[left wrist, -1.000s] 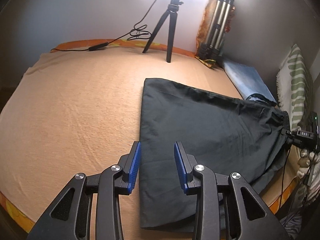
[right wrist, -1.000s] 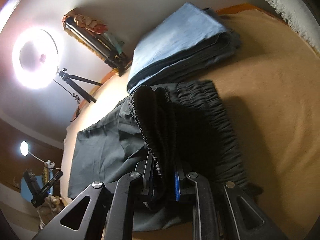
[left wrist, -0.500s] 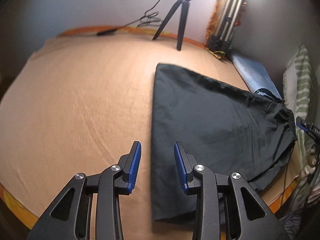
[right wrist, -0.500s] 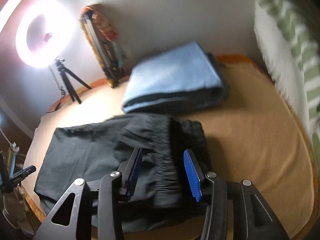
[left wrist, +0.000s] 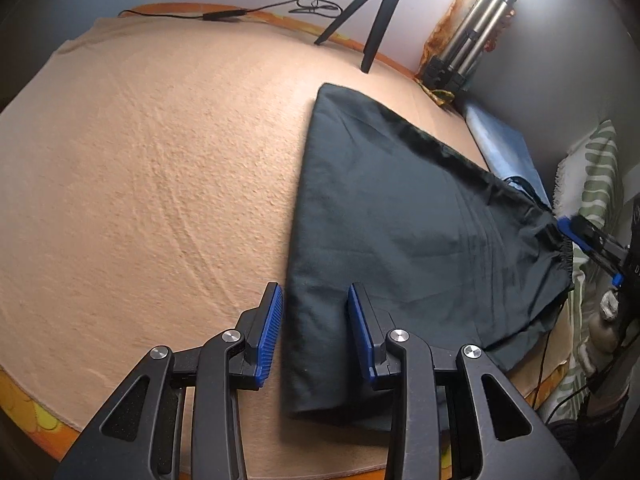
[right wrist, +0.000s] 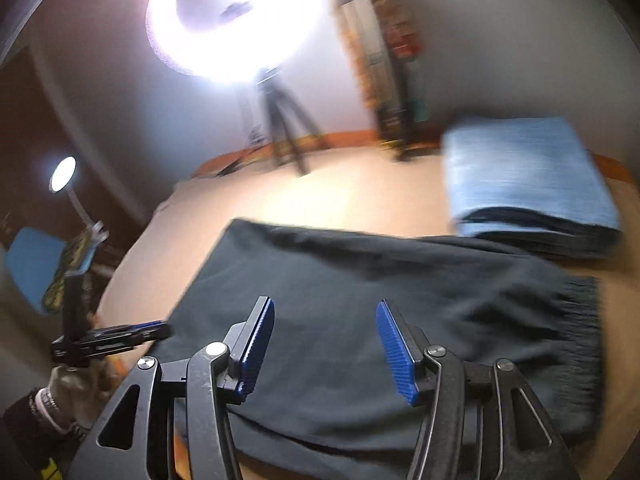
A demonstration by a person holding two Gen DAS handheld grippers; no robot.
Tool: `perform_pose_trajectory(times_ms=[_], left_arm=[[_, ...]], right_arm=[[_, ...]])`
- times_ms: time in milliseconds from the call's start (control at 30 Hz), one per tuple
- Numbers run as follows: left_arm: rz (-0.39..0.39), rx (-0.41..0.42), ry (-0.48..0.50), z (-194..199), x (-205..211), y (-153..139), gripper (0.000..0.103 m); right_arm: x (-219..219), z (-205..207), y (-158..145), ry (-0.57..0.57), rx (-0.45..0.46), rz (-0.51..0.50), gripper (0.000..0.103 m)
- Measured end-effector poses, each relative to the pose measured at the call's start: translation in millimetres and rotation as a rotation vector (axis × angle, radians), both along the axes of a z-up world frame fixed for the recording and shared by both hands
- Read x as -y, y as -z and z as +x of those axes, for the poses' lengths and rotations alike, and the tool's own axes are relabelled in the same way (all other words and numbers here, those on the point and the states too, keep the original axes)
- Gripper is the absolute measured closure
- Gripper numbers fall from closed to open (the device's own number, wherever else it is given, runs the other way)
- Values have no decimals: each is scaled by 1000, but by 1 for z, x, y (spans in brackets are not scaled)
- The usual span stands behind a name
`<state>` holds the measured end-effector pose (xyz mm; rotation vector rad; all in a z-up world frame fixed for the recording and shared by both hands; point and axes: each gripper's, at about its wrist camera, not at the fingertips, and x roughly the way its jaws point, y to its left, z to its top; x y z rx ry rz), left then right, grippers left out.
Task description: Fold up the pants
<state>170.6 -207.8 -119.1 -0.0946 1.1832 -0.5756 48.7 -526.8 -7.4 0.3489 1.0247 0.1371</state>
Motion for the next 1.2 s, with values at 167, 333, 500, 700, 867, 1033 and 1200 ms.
perform_pose_trajectory(times_ms=[167,333,500,700,867,1033,1200], left_arm=[[-34,-38,-53,0,0,6,71],[-100,-59,-99,2,-6,9,71],[-134,-52,-110,3,-6,8,90],[-152,38,-40,-7,7,-13,94],[-128,113,19,-18,19,-25,94],[-121,125,33,-20,25,-27,95],[-116,136,40,-23,28,-28,95]], right_arm=[[-49,28,14,-59,-2,29,42],[-84,56,22,-110,-13,46,41],[-102,89,33,-124,-58,53,41],[-133,126,55,-173,-186,51,41],[-161,147,72,-234,-279,29,41],[-189,163,84,-271,-337,-44,42],[-202,171,102,-267,-406,-163,52]])
